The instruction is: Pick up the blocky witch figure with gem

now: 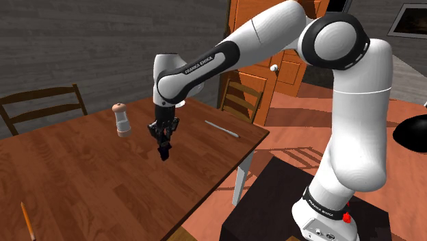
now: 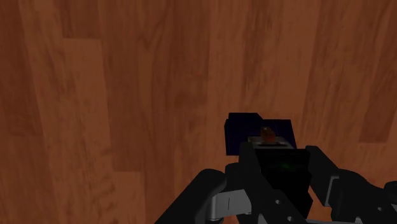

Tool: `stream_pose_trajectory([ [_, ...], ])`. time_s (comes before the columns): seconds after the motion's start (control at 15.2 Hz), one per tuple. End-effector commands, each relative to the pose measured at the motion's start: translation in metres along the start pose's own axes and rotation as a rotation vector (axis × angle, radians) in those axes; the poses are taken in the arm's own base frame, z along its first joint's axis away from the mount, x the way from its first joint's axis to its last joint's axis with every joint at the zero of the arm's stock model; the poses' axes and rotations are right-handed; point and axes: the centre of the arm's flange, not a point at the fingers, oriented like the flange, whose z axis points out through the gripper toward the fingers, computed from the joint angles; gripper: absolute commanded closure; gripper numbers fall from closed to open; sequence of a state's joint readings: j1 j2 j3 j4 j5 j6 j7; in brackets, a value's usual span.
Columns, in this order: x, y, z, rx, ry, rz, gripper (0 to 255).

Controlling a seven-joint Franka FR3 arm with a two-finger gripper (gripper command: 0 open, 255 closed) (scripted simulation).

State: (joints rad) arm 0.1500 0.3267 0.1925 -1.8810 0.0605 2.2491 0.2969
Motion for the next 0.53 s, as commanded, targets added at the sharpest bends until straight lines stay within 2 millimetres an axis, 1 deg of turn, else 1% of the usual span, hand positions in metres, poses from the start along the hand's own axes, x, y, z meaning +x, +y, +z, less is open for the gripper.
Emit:
stream_pose_trajectory([
  [0.0,0.001,-0.002,-0.011,0.000,0.000,0.000,255],
  [0.33,0.001,-0.005,-0.037,0.000,0.000,0.000,255],
  [0.46,0.001,-0.005,-0.038,0.000,0.000,0.000,255],
])
